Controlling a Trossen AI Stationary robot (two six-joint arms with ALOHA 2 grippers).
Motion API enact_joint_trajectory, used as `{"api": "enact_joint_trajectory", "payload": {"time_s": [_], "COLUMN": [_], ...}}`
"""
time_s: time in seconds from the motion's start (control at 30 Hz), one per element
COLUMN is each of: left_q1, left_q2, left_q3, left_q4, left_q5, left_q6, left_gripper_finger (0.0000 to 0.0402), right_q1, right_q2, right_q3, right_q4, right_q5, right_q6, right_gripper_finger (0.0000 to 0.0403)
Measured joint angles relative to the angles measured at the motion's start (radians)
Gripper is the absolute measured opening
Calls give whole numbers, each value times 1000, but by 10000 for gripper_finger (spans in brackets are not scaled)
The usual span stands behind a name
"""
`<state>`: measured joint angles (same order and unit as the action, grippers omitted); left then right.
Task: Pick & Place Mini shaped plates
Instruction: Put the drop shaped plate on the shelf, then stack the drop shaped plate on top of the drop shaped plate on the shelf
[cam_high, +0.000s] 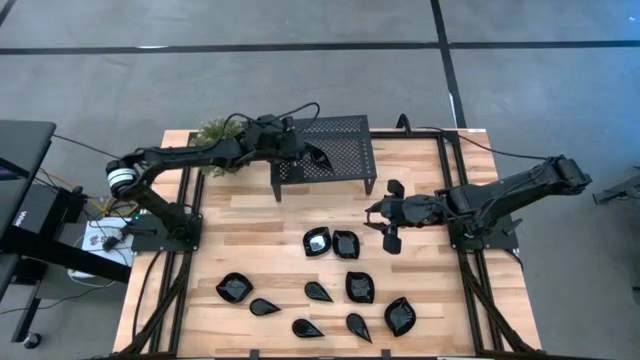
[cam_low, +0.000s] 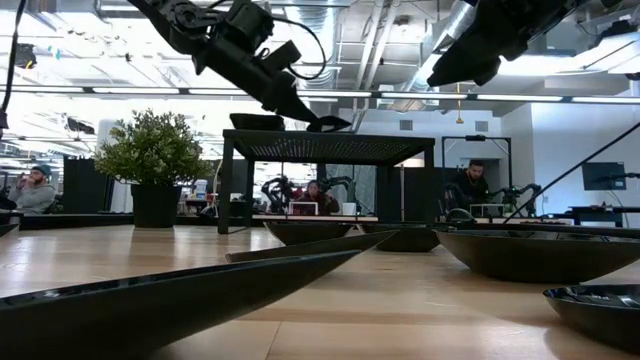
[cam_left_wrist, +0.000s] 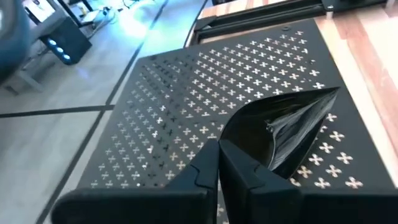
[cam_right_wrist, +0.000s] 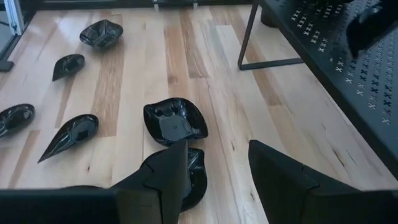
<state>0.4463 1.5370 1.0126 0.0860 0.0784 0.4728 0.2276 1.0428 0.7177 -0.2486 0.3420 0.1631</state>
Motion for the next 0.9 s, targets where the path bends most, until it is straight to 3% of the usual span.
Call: {"api": "enact_joint_trajectory", "payload": {"time_s": [0.57,0.9], "left_q1": [-13,-230], "left_q2": [0,0], "left_q3": [0,0], "left_q4": [49,91], "left_q5": [-63,-34], "left_q6": [2,-39], "left_gripper_finger": [73,77], "right_q1": [0,0], "right_q2": [0,6], "right_q3": [0,0], "right_q4": [-1,3], "right_q5": [0,0], "right_q6": [-5,-5], "right_gripper_finger": [165,159]}}
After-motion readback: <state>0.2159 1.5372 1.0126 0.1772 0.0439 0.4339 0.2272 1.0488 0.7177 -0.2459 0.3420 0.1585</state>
